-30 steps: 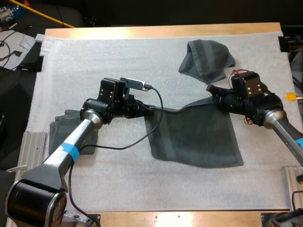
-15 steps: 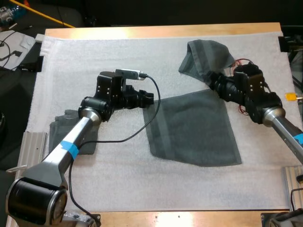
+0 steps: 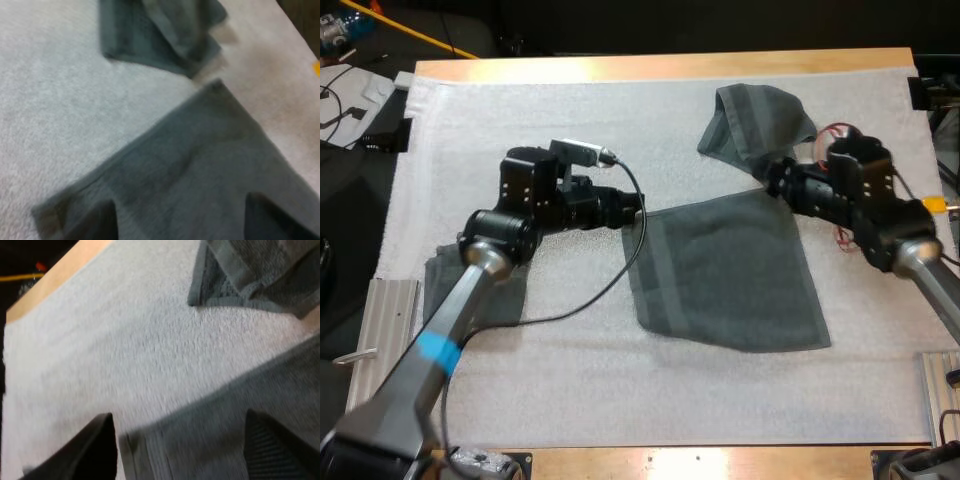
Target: Pick towel from pile, fold and stack
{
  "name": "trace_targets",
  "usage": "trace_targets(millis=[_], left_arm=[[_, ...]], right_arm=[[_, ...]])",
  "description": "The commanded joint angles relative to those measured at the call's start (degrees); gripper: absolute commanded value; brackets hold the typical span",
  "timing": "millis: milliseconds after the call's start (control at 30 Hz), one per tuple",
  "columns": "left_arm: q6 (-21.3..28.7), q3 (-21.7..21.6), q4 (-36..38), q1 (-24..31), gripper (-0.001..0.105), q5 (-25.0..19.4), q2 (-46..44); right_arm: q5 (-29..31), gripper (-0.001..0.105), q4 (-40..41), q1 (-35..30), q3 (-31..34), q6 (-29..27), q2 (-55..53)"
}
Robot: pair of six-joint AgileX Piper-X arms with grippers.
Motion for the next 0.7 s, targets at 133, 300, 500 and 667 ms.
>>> trace_targets(millis=[133,300,500,667], left_arm=[[5.4,-0.6,13.4,-0.1,0.053,-1.2,-10.4],[6.7,-0.5,19.6,-0.3,0.052,-1.5,-15.1],[7.7,-0.3,29.3,-0.3,0.052,-2.0,-24.5],[7.8,-0.2,36.0,-0.1,0.053,-2.4,-32.1]], right_arm=[[0.2,0.055,15.6,0.0,-0.4,-9.3,-11.1],[0.6,0.055,21.3,-0.1,-0.3,-11.7,-16.3],[2.4,0.055,32.4,0.2,-0.6,-15.4,-24.9],[2.7,0.055,40.3,0.3,-0.5,-15.7,-31.8]])
